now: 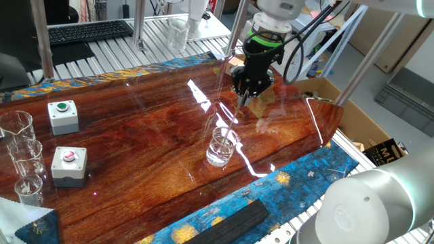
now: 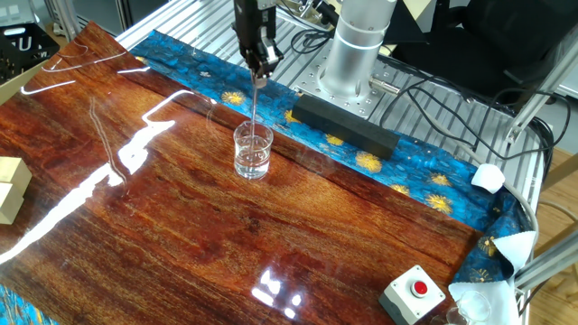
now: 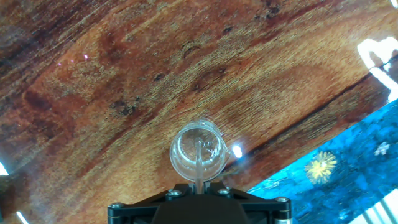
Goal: Stir the beaker with a glass rod
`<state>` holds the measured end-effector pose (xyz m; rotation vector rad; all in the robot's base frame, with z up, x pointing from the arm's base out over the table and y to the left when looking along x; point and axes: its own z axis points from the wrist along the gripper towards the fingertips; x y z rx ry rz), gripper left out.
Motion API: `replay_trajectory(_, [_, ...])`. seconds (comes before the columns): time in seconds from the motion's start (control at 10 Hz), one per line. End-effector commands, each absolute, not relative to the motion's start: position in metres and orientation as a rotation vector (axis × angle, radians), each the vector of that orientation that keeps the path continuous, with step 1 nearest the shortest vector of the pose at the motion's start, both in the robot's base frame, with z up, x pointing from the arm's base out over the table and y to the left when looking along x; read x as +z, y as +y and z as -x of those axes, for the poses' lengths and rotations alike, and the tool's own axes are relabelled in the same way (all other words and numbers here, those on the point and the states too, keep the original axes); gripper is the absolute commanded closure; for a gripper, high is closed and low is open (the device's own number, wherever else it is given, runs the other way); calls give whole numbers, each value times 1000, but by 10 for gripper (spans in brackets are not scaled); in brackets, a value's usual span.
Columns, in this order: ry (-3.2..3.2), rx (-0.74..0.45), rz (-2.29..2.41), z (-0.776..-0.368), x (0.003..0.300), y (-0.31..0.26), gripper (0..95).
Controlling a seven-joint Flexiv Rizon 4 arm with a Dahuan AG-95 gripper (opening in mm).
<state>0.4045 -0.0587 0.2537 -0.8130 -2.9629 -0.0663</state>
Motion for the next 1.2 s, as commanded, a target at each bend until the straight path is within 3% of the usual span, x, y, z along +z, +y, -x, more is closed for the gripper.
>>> replay_trajectory(0.1, [-2961, -59, 797, -404, 255, -58, 950])
replay_trajectory(0.7, [-2922, -55, 842, -395, 260, -42, 950])
replay_trajectory(1.2, [-2911, -43, 891, -431, 255, -32, 950])
